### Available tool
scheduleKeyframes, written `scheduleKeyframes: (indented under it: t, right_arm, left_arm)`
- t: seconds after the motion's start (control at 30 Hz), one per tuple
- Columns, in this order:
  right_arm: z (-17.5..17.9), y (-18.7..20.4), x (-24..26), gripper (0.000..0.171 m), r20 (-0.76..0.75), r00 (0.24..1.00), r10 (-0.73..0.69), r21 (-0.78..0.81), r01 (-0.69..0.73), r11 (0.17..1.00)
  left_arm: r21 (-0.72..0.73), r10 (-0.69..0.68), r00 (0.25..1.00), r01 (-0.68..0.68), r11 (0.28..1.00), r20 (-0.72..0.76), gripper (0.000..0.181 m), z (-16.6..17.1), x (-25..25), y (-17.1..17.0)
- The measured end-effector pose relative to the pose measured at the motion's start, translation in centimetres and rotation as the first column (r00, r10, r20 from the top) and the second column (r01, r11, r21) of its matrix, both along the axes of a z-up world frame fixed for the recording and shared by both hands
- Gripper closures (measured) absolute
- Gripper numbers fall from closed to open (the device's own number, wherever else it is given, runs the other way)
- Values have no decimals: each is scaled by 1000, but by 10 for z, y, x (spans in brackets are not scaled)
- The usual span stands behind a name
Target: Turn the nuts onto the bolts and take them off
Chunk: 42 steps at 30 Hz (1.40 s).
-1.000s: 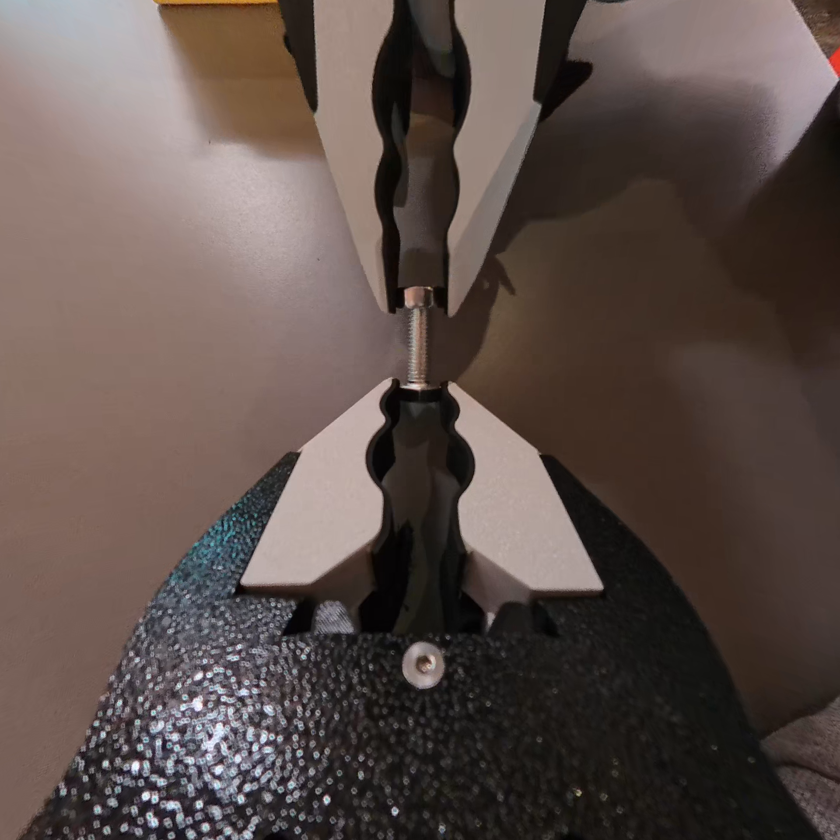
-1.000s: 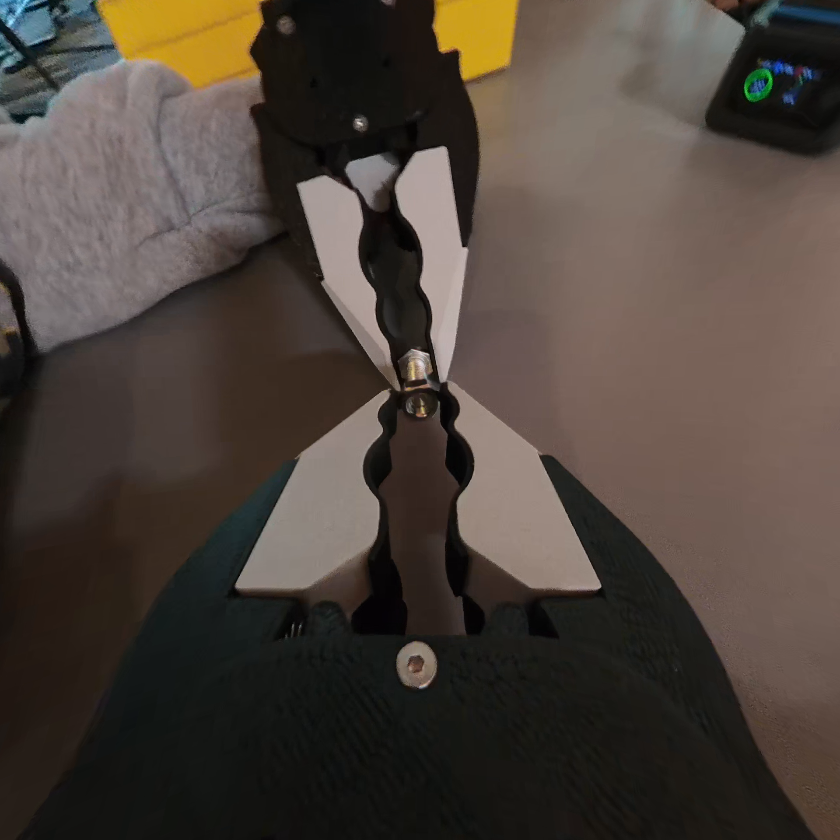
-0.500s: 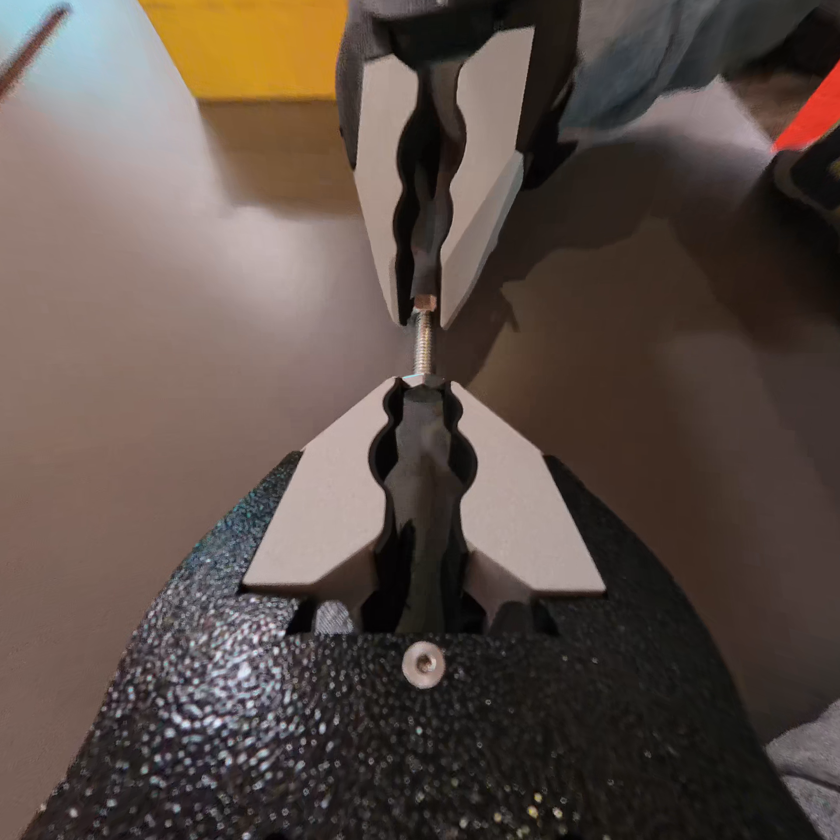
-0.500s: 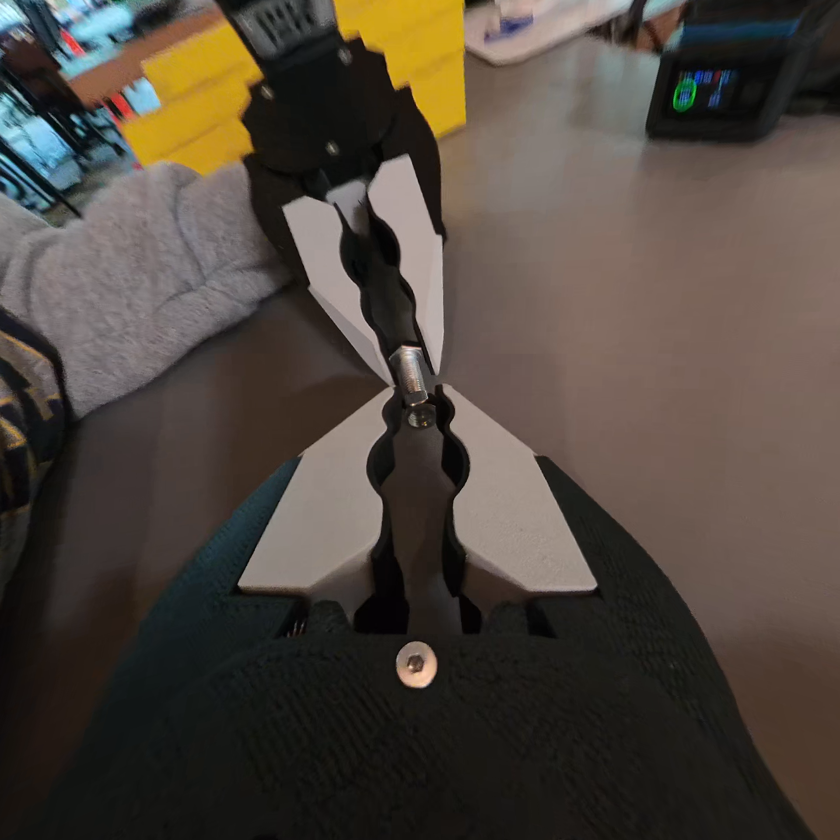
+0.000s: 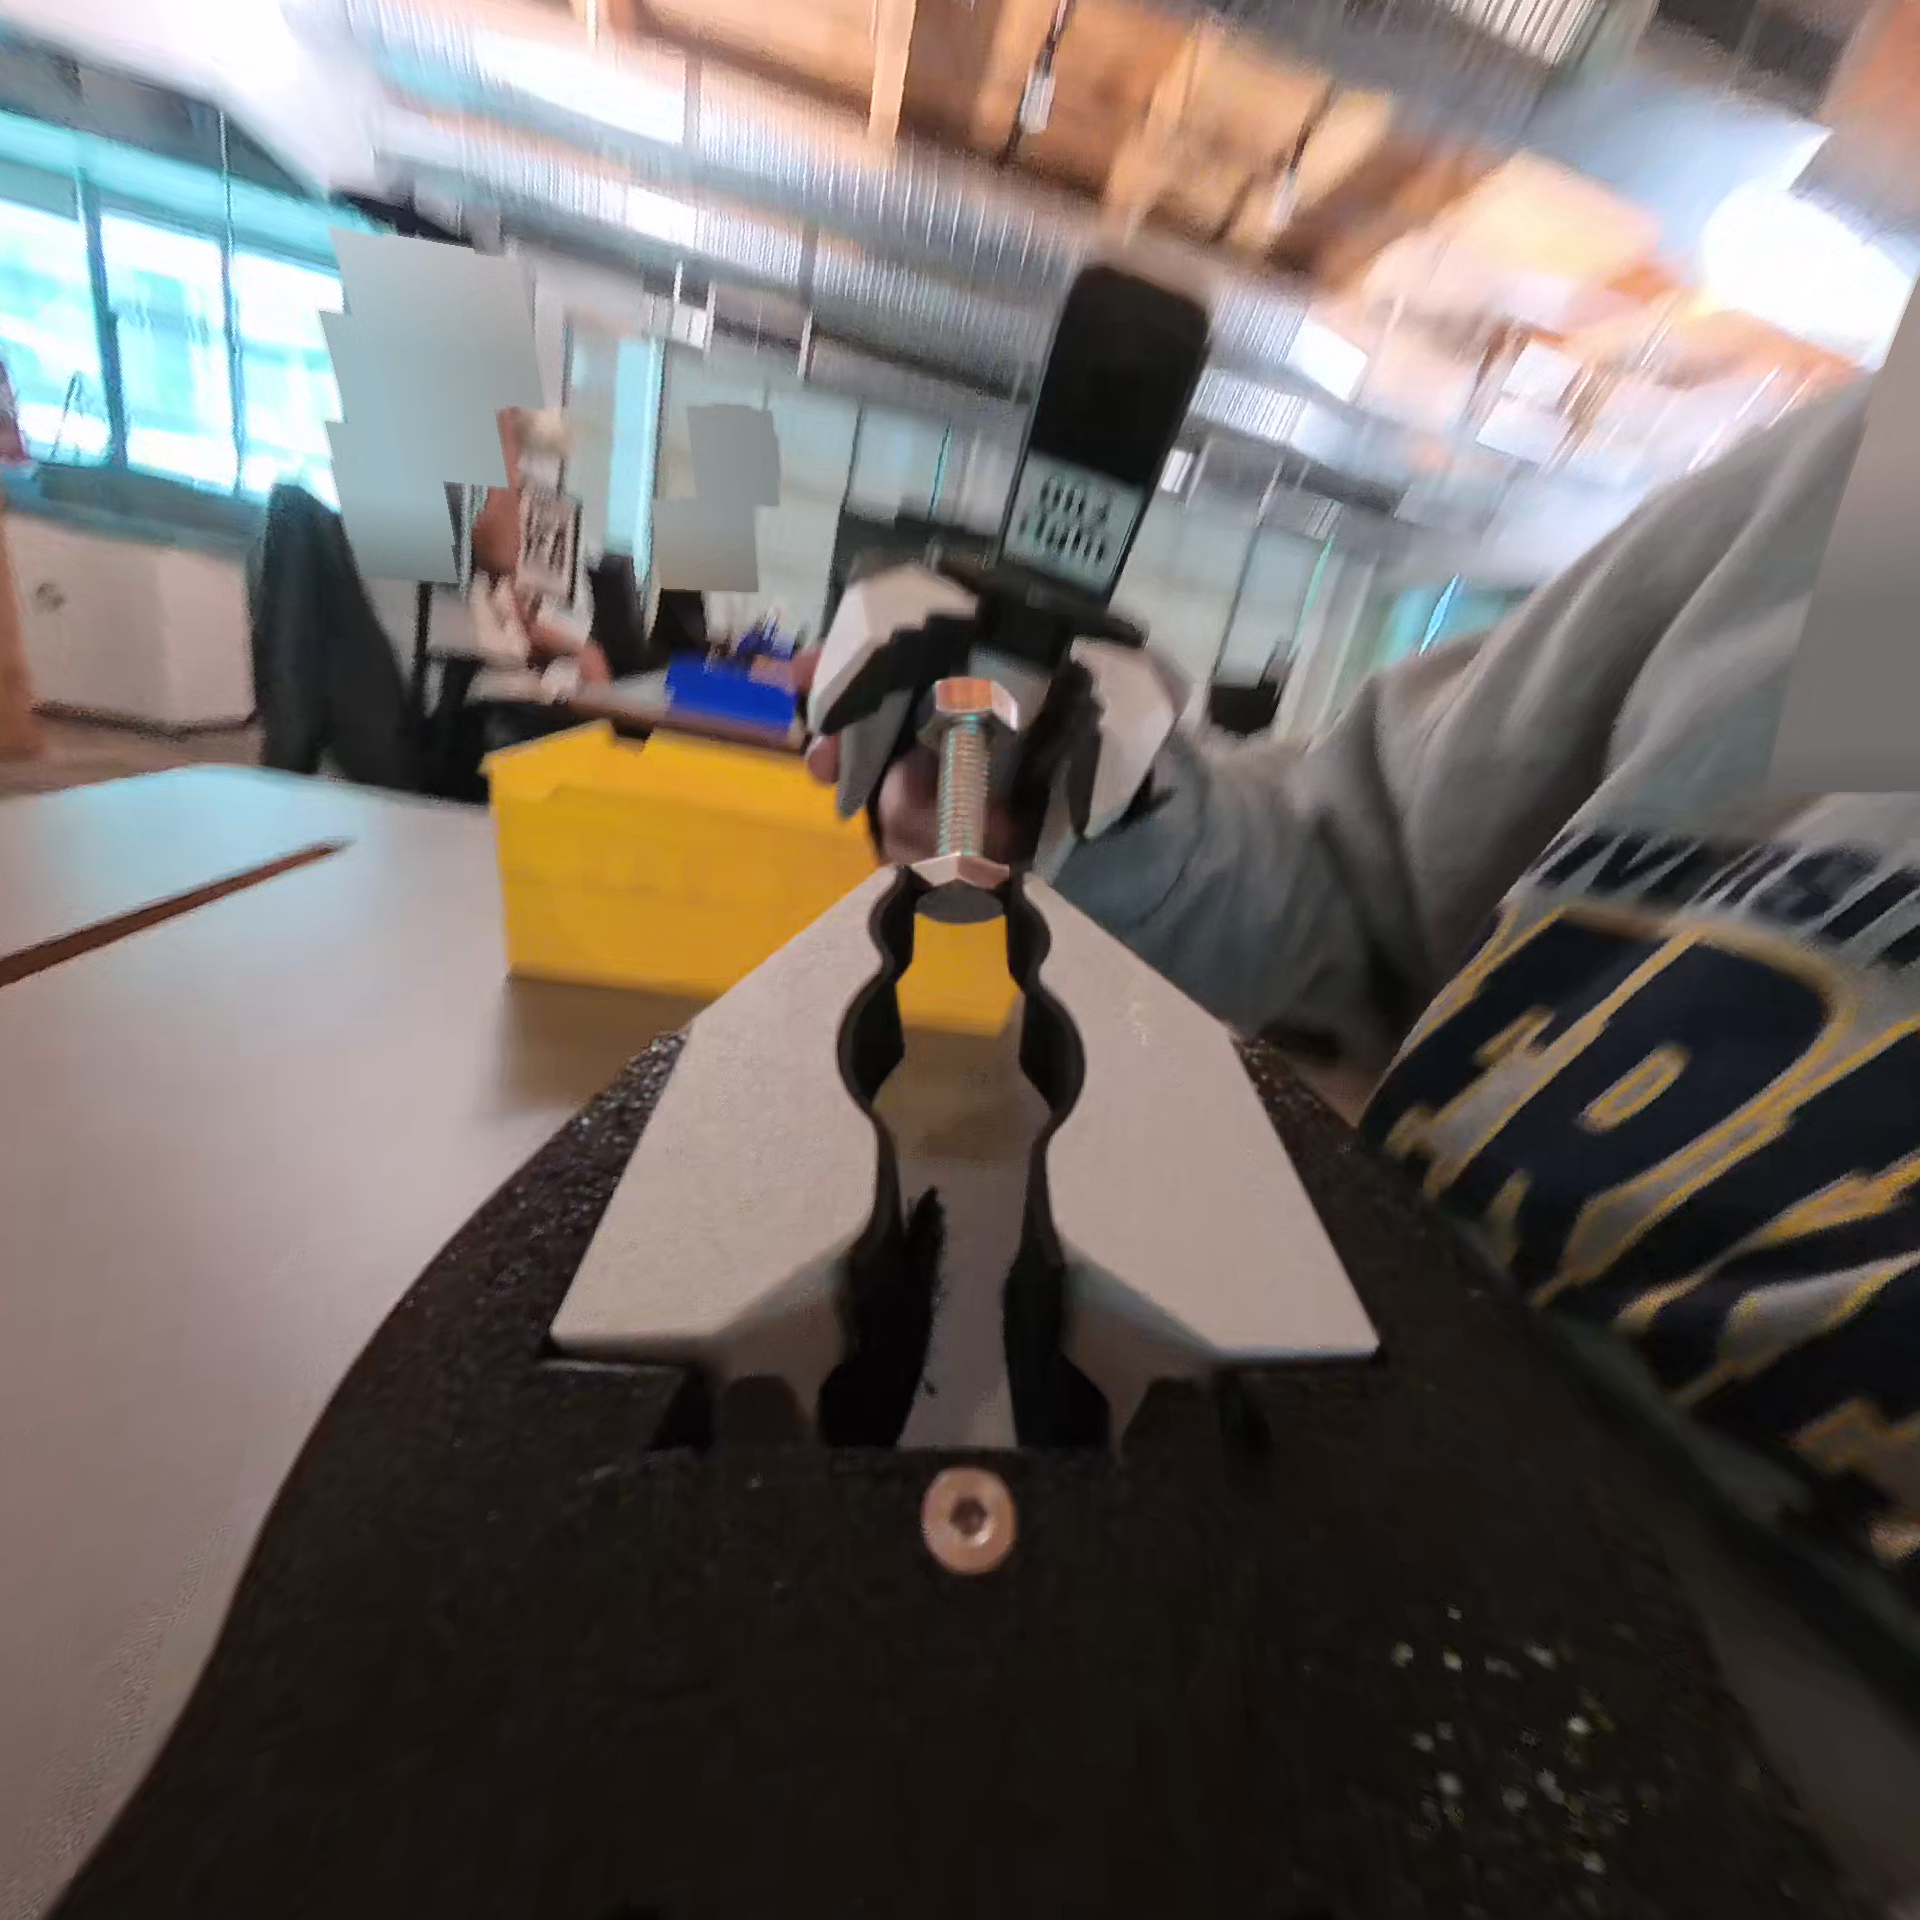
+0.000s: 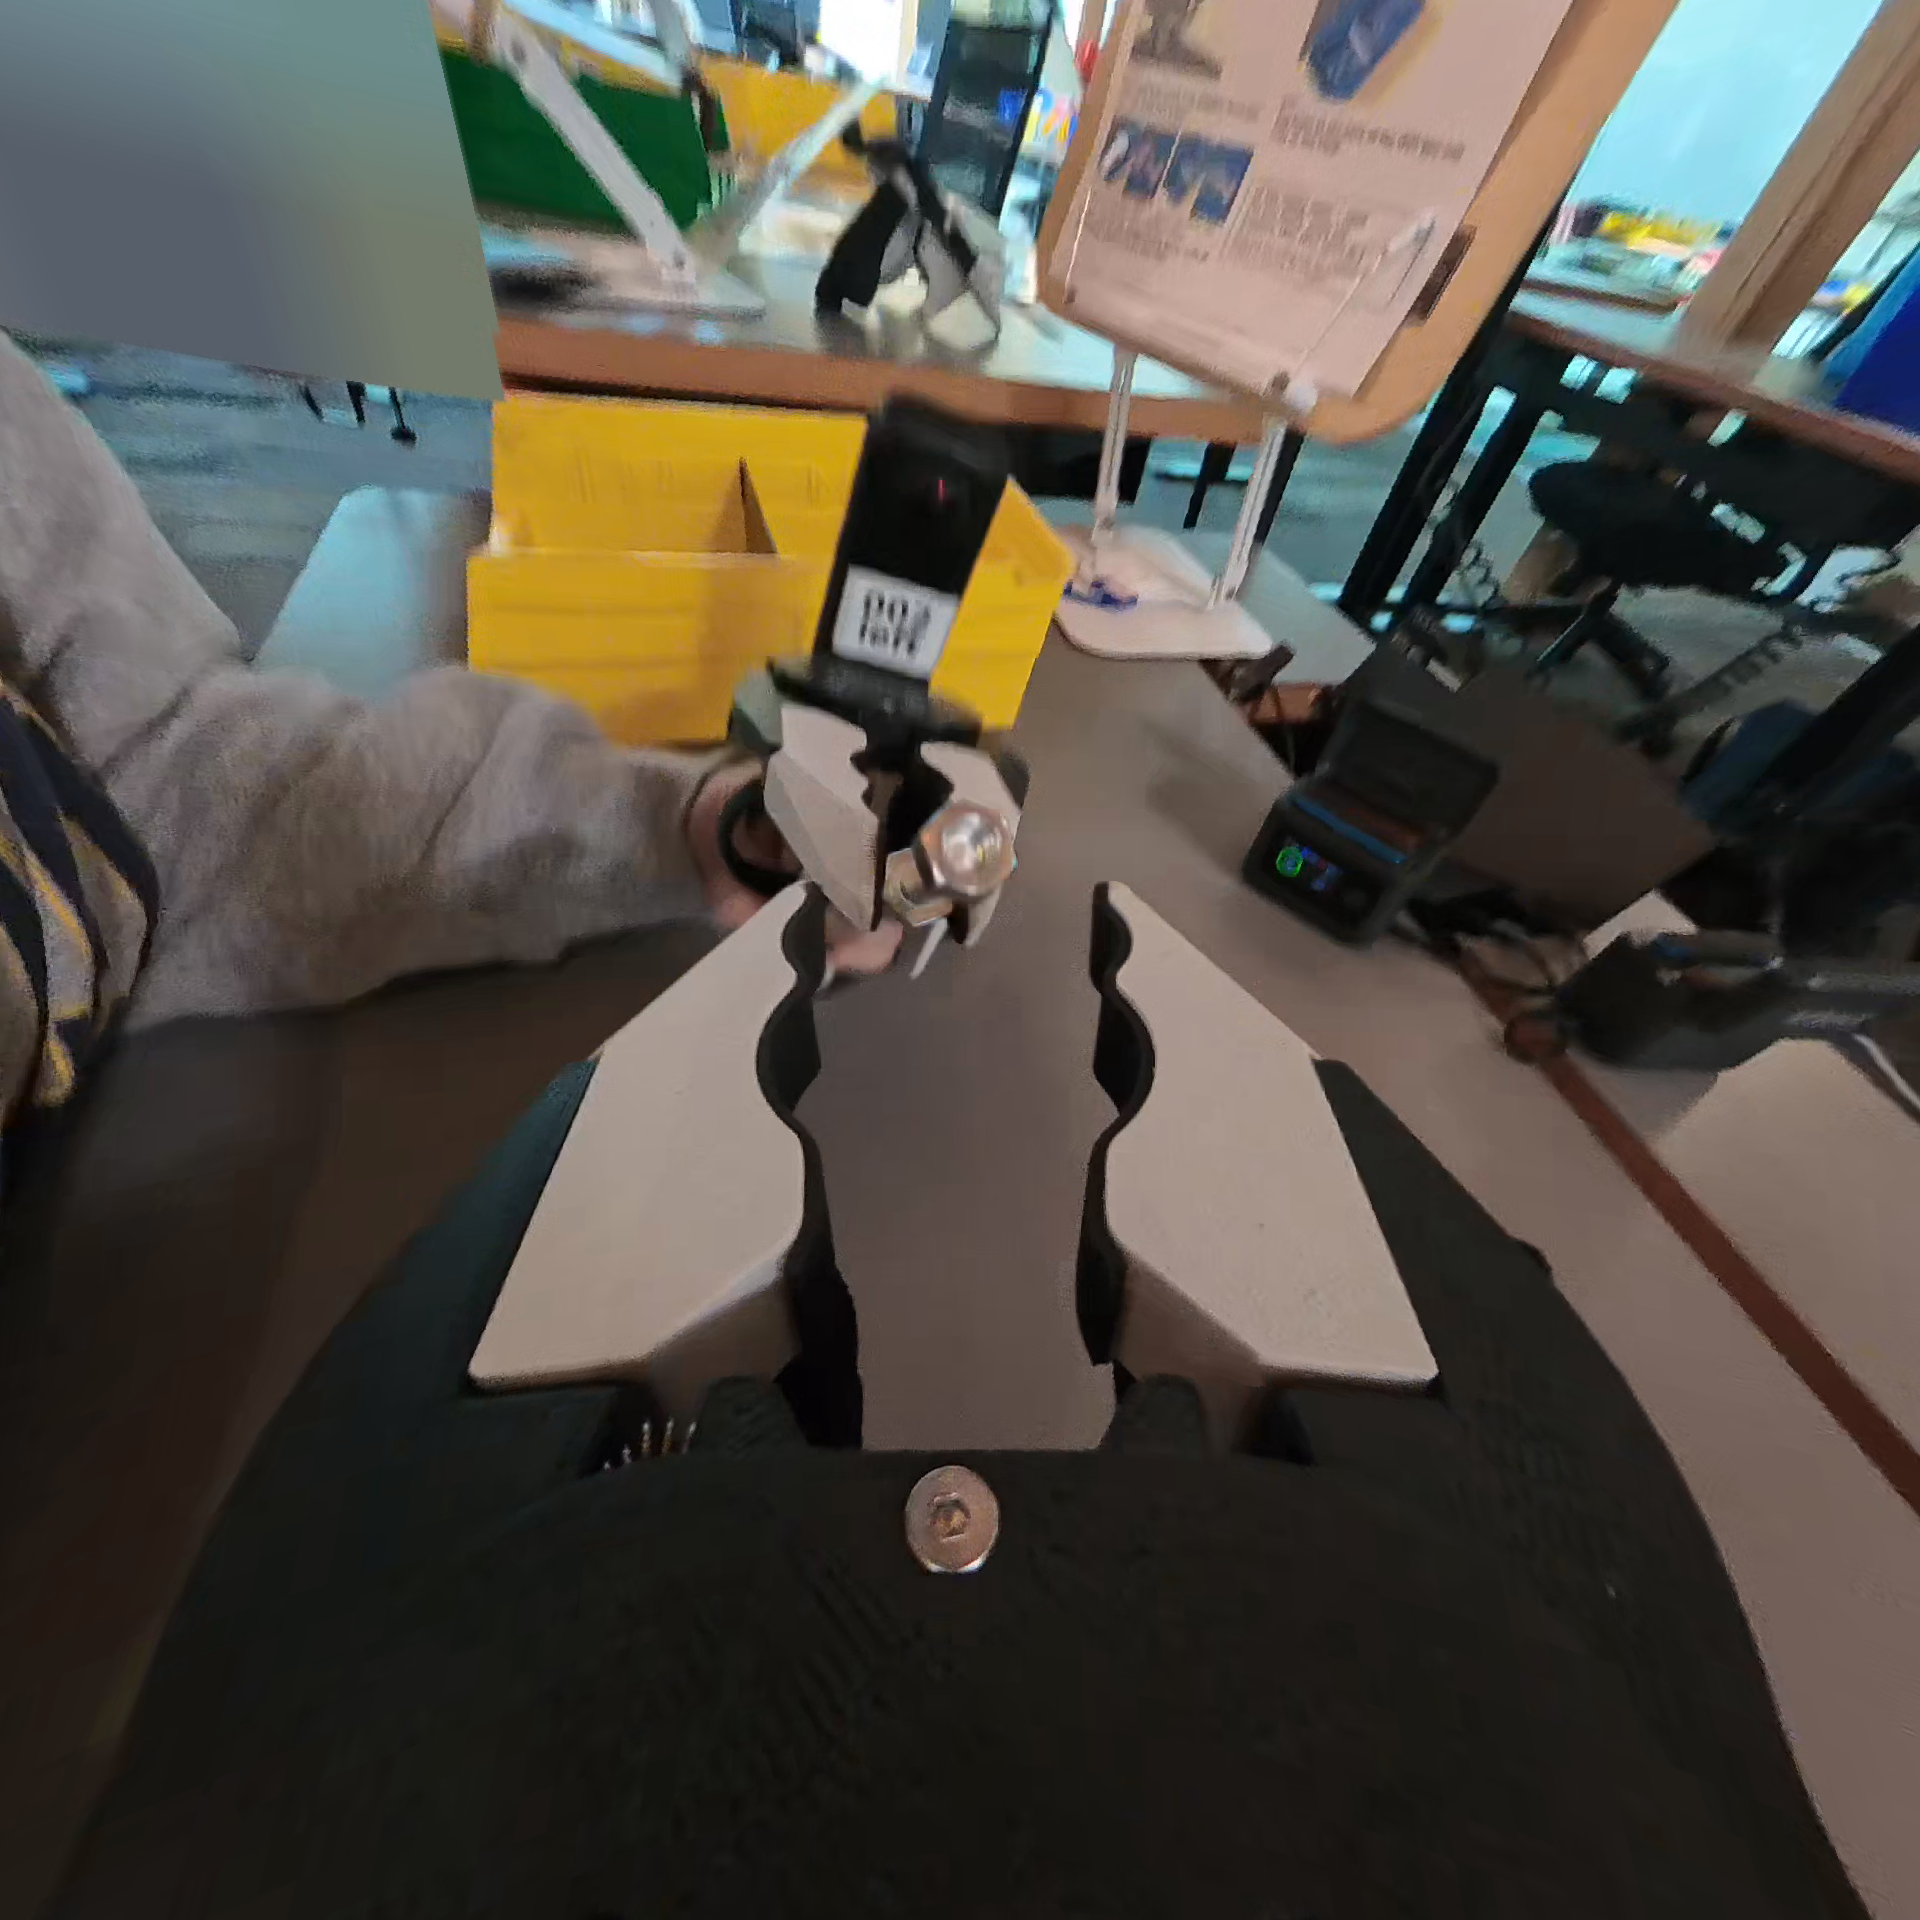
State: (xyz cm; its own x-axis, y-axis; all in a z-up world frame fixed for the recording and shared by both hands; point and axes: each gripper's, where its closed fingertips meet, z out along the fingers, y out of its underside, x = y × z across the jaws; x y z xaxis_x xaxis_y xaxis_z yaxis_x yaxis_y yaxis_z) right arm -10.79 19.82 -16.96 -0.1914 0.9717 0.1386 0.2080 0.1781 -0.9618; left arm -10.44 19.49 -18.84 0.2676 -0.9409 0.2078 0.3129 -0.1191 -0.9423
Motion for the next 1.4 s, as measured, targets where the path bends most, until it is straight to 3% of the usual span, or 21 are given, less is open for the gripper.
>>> scheduleKeyframes:
  t: [0.07, 0.13, 0.23, 0.33, 0.47, 0.7, 0.87, 1.0, 1.4]
  right_arm:
    - [24, -3, -10, 115, -86, 996, -3, -49, -1, 999]
    - [46, -11, -22, 116, -176, 984, 21, -101, -40, 994]
    - [64, -28, -41, 122, -258, 961, 97, -181, -147, 973]
    - [71, -42, -53, 125, -295, 936, 192, -306, -282, 909]
    - [73, -46, -58, 139, -309, 920, 240, -351, -345, 871]
    - [71, -45, -57, 153, -277, 929, 246, -304, -327, 895]
    - [66, -45, -57, 147, -246, 938, 243, -273, -308, 912]
    - [66, -47, -56, 154, -251, 935, 250, -243, -311, 919]
    - [69, -30, -63, 155, -301, 951, 64, -203, -129, 971]
  left_arm:
    - [20, -73, 967, 70, 997, 246, 166, 29, -7, -6]
    - [61, -166, 883, 155, 986, 440, 167, 49, -17, -15]
    - [119, -255, 785, 228, 966, 565, 166, 60, -29, -26]
    - [143, -298, 767, 265, 954, 568, 166, 61, -31, -32]
    - [174, -337, 741, 292, 941, 581, 166, 63, -35, -37]
    - [176, -348, 753, 302, 937, 558, 166, 61, -33, -42]
    - [167, -355, 767, 316, 934, 535, 166, 59, -28, -46]
    - [167, -356, 769, 317, 934, 531, 166, 59, -28, -47]
    - [175, -171, 824, 89, 981, 540, 166, 63, -38, -31]
